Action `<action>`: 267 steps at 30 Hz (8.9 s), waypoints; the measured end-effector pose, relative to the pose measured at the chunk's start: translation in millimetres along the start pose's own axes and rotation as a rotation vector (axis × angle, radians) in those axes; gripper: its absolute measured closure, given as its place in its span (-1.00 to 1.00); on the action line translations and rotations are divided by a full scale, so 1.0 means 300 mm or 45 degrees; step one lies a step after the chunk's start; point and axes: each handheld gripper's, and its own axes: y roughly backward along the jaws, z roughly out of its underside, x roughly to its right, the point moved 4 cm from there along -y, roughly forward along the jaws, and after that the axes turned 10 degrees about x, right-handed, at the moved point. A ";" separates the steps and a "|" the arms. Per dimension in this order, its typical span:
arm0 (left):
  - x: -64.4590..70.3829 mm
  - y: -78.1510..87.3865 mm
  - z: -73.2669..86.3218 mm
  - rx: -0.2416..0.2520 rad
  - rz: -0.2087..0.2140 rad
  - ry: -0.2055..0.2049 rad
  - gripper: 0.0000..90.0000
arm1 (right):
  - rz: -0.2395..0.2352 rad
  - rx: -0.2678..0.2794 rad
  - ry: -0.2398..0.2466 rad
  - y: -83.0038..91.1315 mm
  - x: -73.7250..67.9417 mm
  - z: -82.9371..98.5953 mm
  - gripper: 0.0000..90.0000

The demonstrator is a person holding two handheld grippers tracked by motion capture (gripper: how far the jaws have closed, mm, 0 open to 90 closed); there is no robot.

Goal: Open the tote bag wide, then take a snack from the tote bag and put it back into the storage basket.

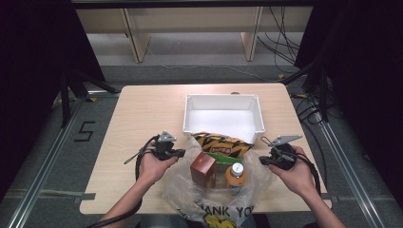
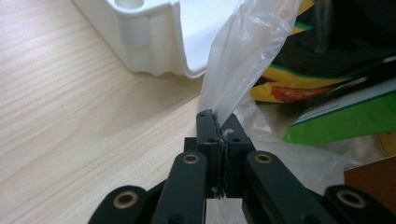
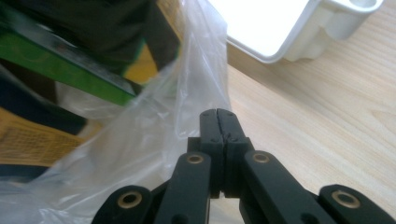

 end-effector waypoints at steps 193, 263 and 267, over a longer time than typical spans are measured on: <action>0.057 0.338 0.133 0.305 -0.122 0.034 -0.29 | -0.276 0.379 0.454 0.020 -0.210 -0.349 0.96; 0.069 0.315 0.126 0.299 -0.100 0.027 -0.23 | -0.253 0.811 0.383 0.283 -0.216 -0.523 1.00; 0.069 0.316 0.126 0.300 -0.099 0.026 -0.22 | -0.255 0.824 0.365 0.284 -0.219 -0.534 1.00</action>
